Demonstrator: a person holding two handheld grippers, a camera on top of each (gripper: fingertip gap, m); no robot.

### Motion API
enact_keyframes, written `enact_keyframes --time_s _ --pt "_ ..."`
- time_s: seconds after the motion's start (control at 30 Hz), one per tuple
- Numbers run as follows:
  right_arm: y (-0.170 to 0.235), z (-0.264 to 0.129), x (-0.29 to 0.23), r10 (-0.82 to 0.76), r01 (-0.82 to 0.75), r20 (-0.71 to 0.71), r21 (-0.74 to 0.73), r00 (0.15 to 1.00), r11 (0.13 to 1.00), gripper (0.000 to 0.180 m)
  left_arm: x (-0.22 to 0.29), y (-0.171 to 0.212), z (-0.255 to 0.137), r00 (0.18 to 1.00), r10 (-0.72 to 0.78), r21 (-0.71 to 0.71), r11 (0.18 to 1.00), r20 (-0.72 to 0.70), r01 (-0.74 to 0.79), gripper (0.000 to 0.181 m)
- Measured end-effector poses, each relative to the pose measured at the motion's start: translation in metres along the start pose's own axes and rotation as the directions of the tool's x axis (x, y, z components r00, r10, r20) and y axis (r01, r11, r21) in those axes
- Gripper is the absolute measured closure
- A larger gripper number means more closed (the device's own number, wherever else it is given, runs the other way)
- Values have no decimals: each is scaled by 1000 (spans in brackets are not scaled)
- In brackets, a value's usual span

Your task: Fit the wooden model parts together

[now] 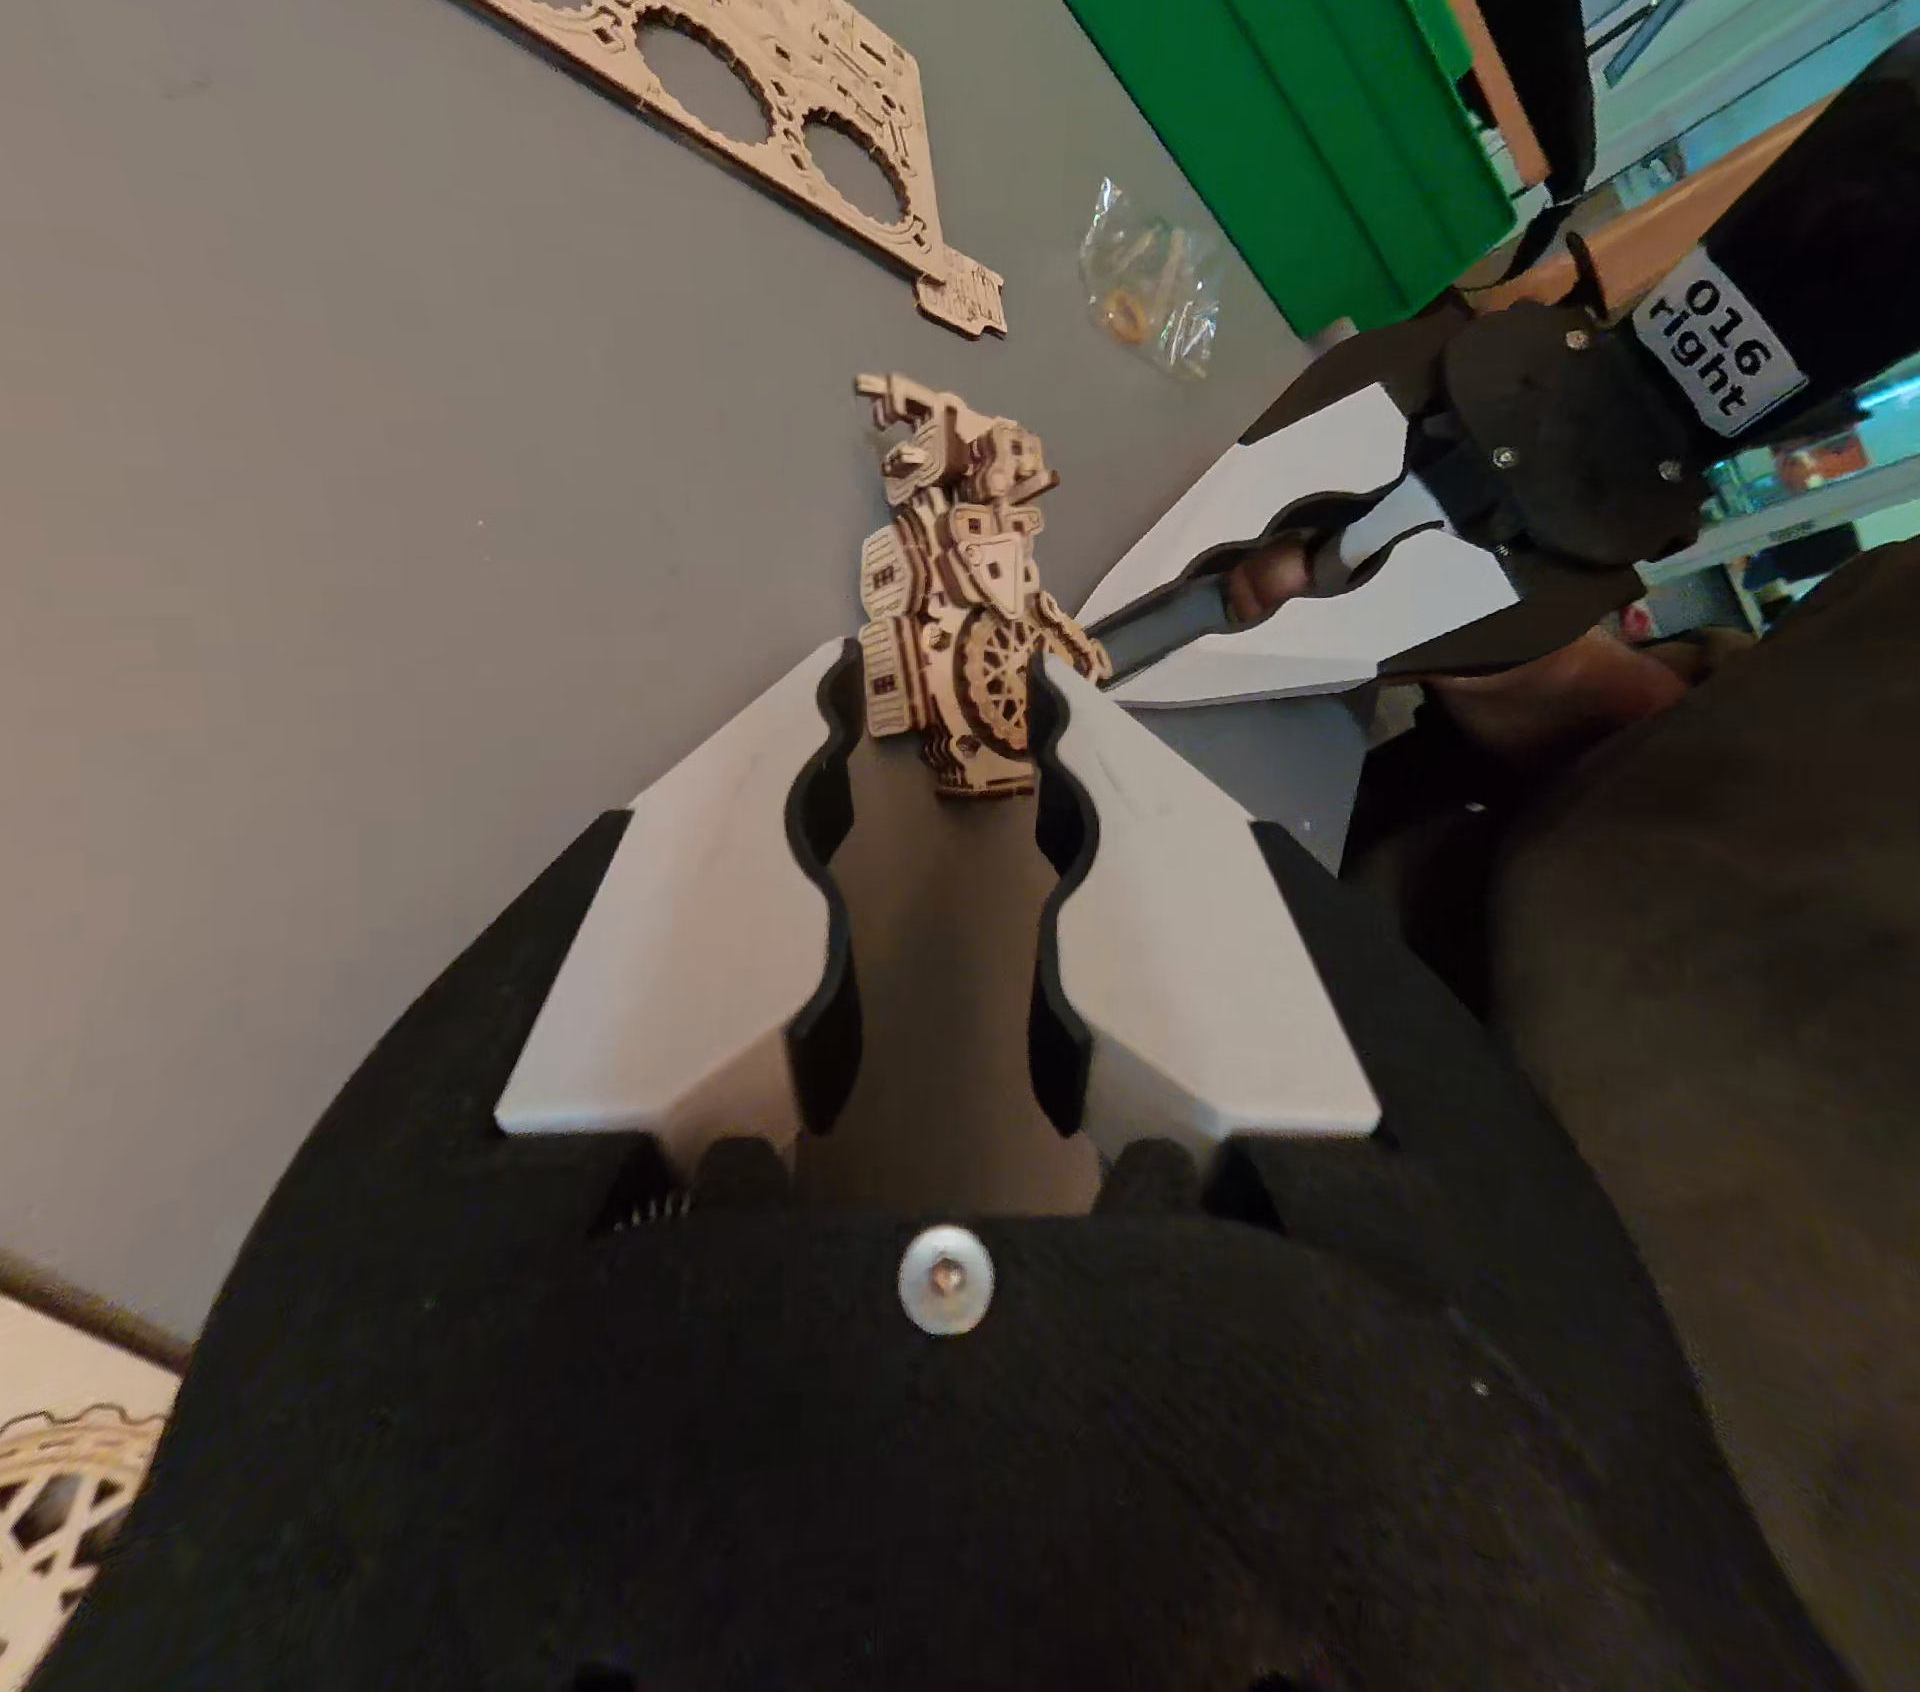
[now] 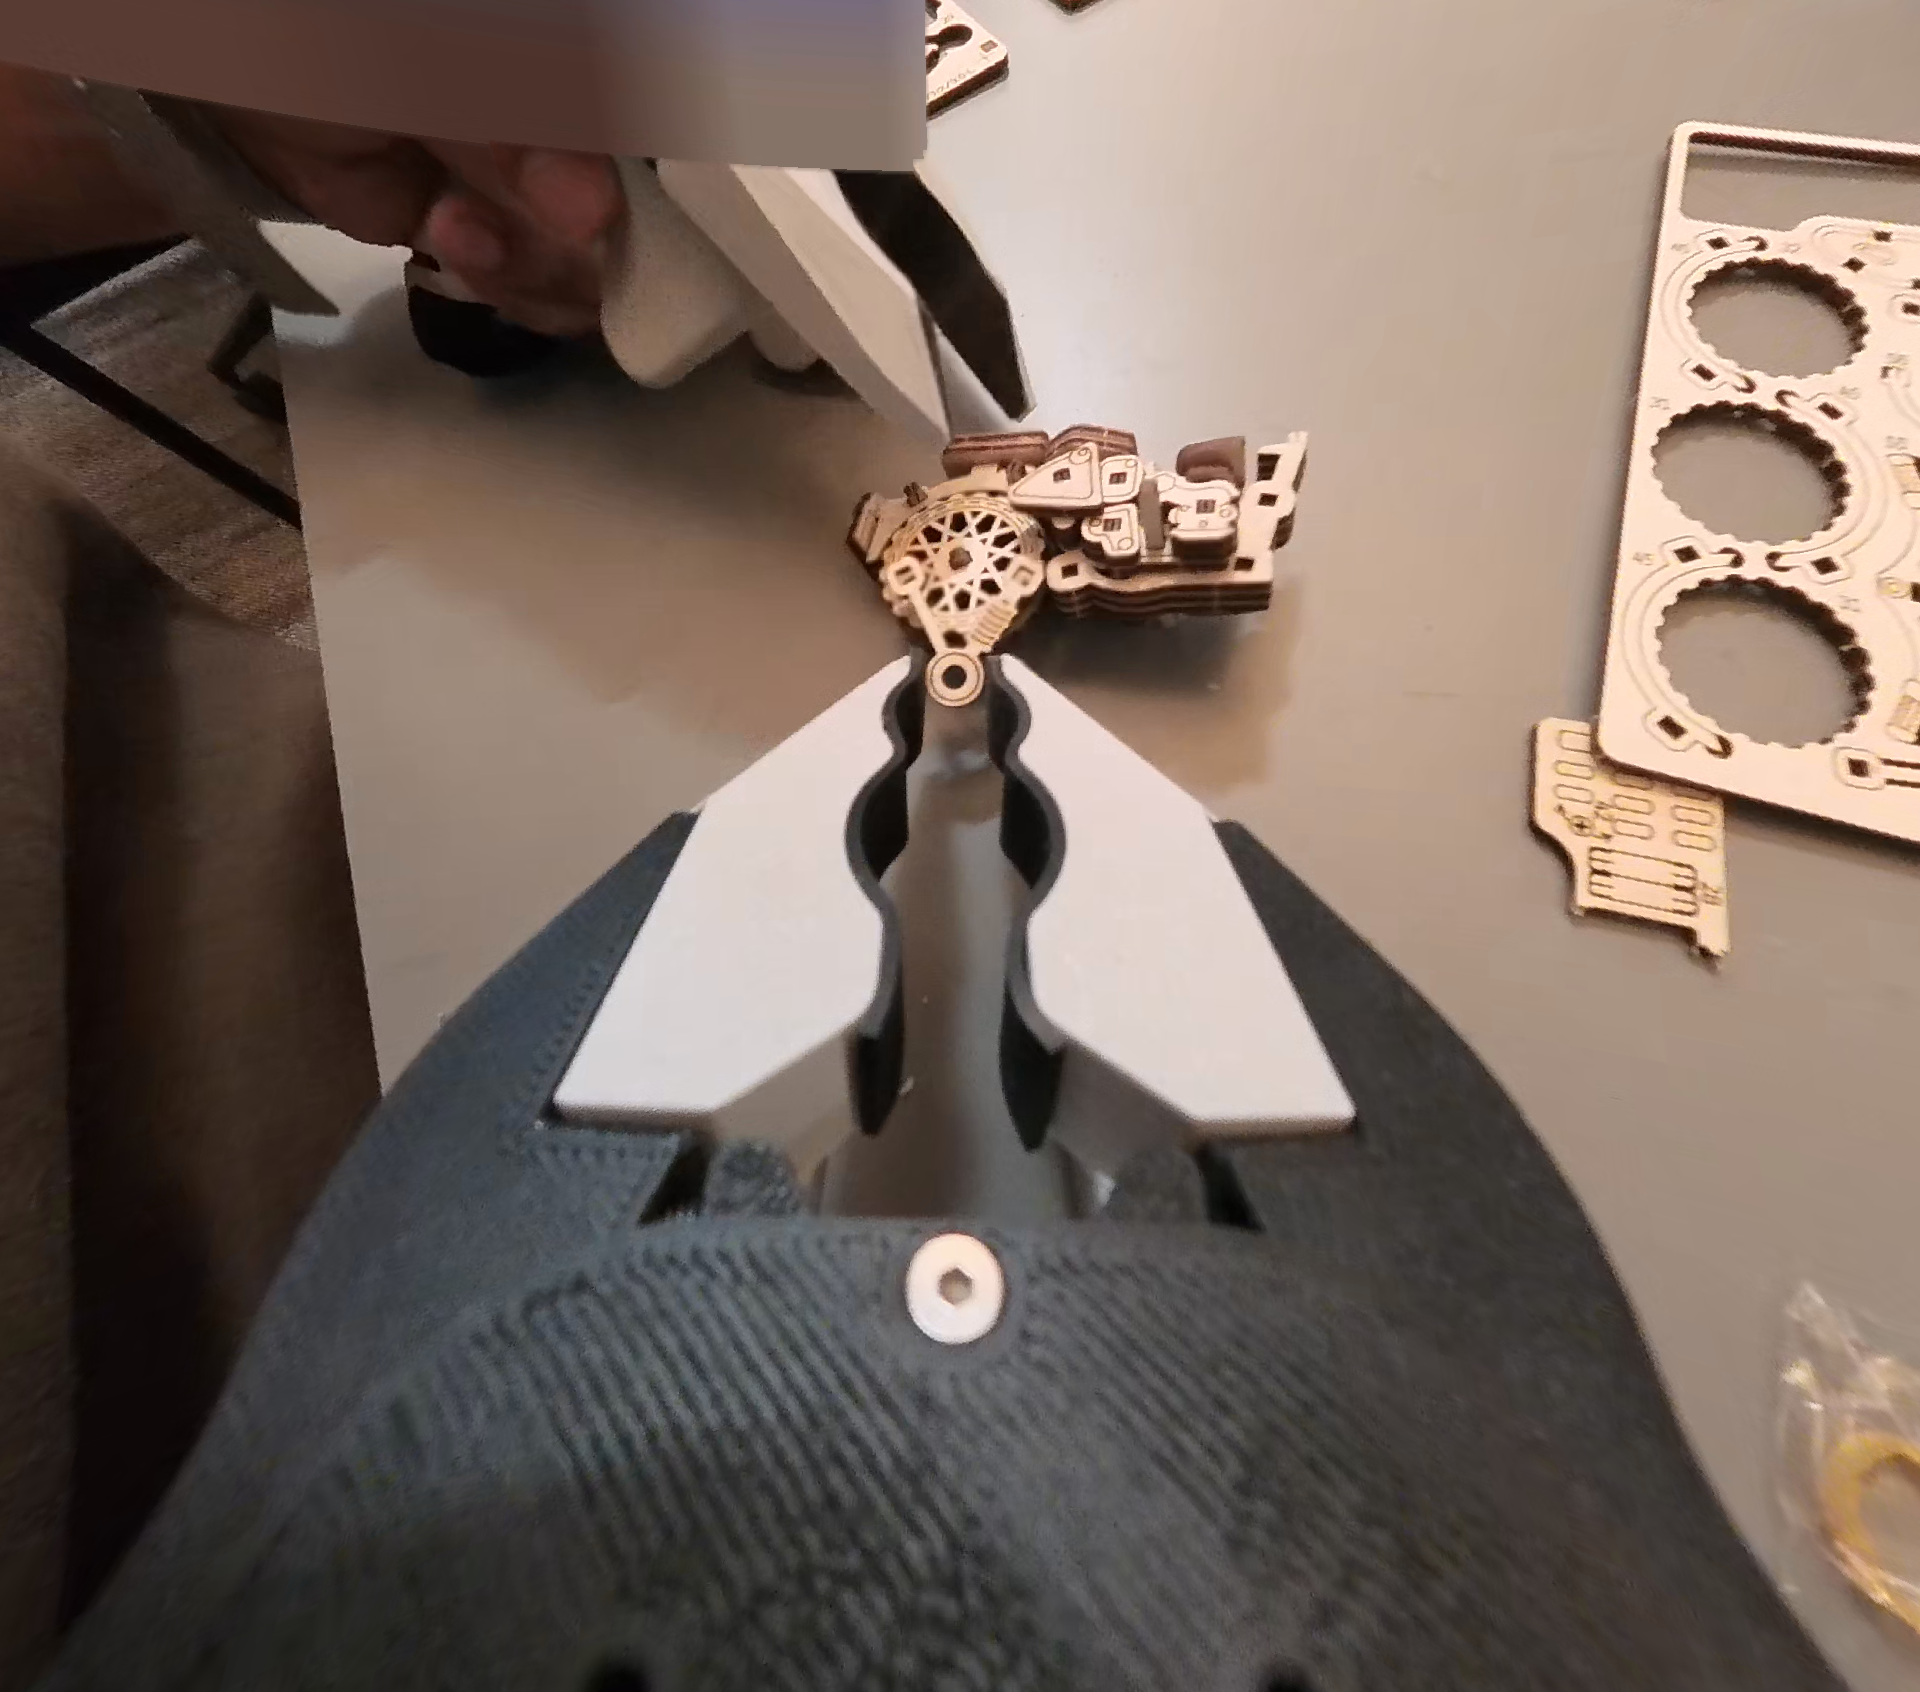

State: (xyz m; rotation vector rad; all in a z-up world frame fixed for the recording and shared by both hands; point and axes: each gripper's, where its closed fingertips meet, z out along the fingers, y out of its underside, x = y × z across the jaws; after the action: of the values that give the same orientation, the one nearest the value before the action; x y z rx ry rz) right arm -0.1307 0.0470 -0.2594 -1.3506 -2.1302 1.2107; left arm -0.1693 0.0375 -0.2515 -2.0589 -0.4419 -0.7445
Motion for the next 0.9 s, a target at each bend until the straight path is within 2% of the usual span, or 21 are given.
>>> enact_keyframes --time_s 0.13,0.3,0.57,0.7,0.77,0.9 --pt "-4 -3 0 16 -16 17 29 1000 999 170 -1 3 3 999 21 -15 1000 24 -21 152" --pt "-13 -21 9 105 -109 41 91 994 990 170 -4 3 2 1000 5 -12 1000 17 -5 151" --pt "21 -25 14 62 -62 -5 -138 998 989 170 -5 2 1 1000 -28 1 1000 -5 28 152" --pt "25 -25 13 31 -32 -8 -175 999 984 148 -5 2 1 999 -33 2 999 -9 33 152" --pt "19 -29 16 43 -42 0 -143 999 989 139 -5 2 1 999 -37 3 999 -13 37 153" --pt "-9 -38 40 113 -112 -24 22 993 993 140 -5 1 0 999 -46 6 999 -24 46 153"
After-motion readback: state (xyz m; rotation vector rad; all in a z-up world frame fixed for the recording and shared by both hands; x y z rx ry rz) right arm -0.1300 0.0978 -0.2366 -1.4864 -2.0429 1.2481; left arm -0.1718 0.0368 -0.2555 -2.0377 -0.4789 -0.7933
